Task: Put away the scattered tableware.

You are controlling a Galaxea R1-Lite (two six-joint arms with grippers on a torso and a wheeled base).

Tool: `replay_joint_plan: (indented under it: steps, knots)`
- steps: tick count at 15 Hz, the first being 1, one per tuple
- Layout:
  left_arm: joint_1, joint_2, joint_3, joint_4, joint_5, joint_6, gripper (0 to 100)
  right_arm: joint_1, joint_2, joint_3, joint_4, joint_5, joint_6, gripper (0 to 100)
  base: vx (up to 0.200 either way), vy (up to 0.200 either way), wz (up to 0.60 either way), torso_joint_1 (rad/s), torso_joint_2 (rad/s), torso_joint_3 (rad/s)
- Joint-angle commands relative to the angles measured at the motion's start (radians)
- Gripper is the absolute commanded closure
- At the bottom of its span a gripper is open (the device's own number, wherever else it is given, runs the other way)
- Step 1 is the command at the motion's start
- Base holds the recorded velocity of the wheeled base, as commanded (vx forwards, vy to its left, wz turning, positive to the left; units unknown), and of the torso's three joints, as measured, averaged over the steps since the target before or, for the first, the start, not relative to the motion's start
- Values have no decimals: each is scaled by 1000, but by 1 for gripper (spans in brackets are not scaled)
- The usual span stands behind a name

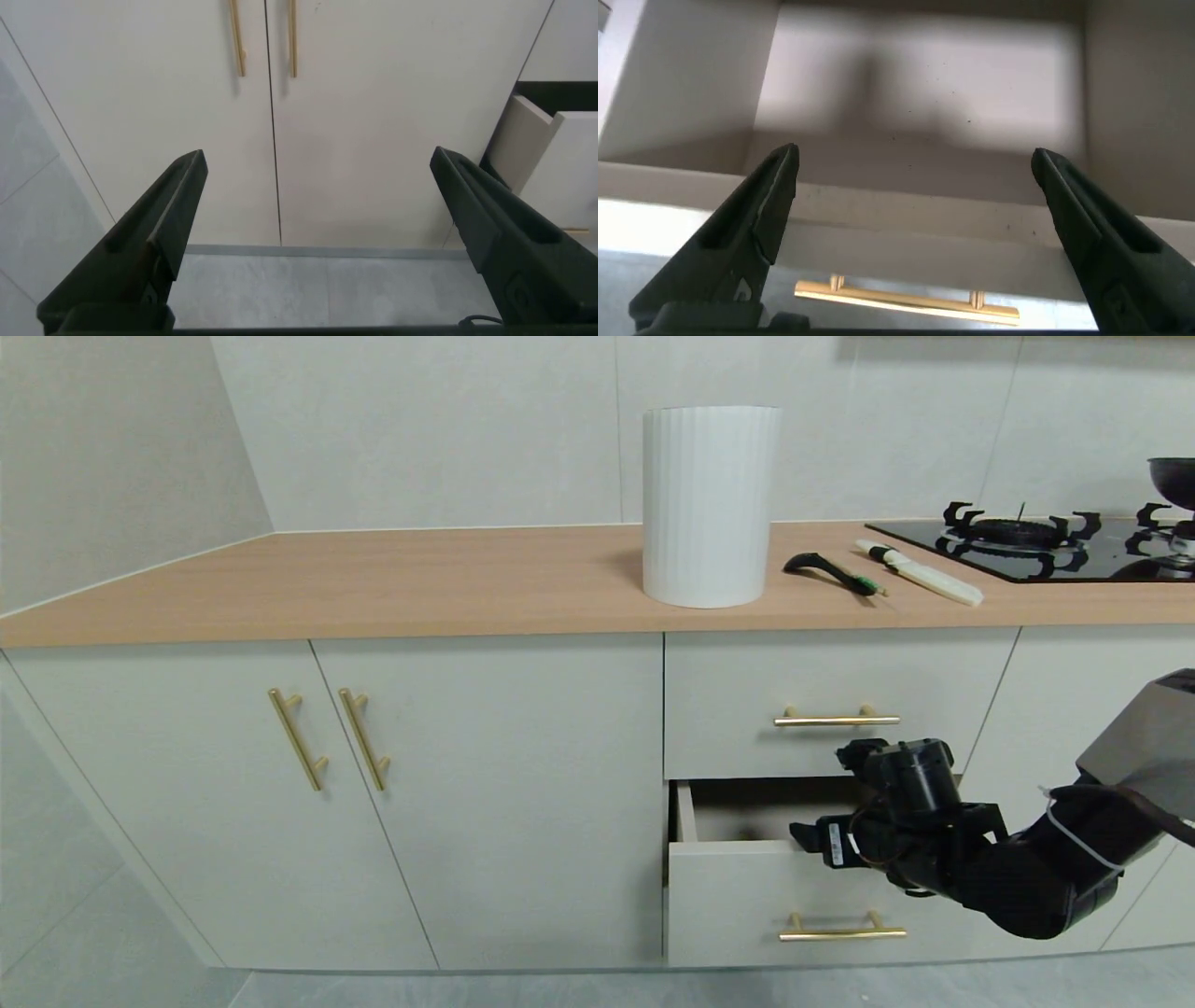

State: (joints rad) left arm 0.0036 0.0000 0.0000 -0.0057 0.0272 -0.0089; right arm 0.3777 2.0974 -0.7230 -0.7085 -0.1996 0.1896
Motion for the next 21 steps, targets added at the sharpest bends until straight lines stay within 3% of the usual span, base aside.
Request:
replay_joint_plan:
  steps: [1,17,21]
  knots:
    - [1,0,0,0,0,0,0,1,-8,8,1,0,-4,0,0,0,0,0,0,0]
    - [1,0,0,0,0,0,0,10,-177,8,379,23,-88,0,0,0,0,0,0,0]
    - [1,0,0,0,0,0,0,26,-260,11,558,52,-147,0,0,0,0,0,0,0]
